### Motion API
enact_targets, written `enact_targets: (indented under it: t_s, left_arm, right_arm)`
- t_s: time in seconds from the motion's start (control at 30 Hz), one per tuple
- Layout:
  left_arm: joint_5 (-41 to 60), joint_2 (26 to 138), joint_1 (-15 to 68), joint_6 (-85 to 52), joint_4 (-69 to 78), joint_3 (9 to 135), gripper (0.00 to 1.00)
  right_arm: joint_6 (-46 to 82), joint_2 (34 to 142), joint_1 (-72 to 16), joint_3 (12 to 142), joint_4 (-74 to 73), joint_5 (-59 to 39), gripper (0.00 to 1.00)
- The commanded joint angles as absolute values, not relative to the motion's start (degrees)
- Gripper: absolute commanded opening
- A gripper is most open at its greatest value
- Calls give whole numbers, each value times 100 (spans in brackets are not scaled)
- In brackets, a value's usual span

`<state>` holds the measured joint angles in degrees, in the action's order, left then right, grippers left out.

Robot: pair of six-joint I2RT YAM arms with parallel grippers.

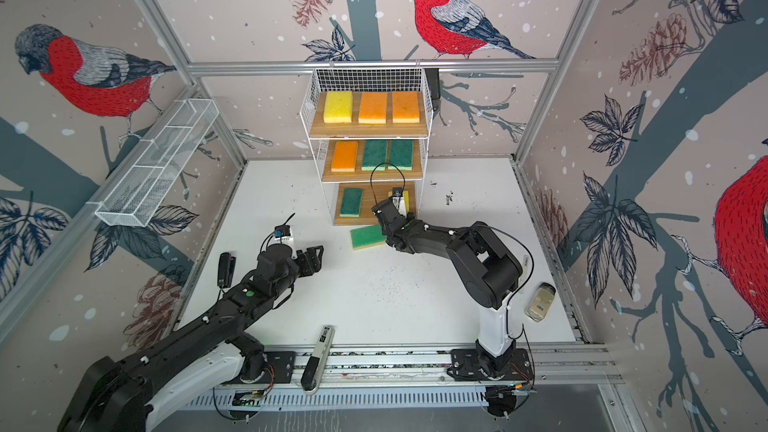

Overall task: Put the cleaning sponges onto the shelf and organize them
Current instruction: 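Lift the yellow sponge with the right gripper and carry it onto the bottom shelf, then lower the yellow sponge onto the bottom shelf and open the right gripper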

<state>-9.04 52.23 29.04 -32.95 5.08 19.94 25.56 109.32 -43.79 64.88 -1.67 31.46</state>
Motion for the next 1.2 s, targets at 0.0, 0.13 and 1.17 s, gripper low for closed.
enact_targets:
  t_s: [0.0, 0.13, 1.17]
  left_arm:
    - [-784, 5271, 2896, -3195, 848, 2003, 75]
    - [-765, 5274, 2898, -3160, 964, 1982, 75]
    - [-808, 5678, 2898, -3034, 1257, 2030, 74]
  right_arm:
    - [2541, 11061, -4329, 6603, -243, 3367, 62]
    - [2457, 11141, -4256, 6666, -291, 3386, 62]
    - [2018, 11569, -3805, 6871, -817, 3047, 64]
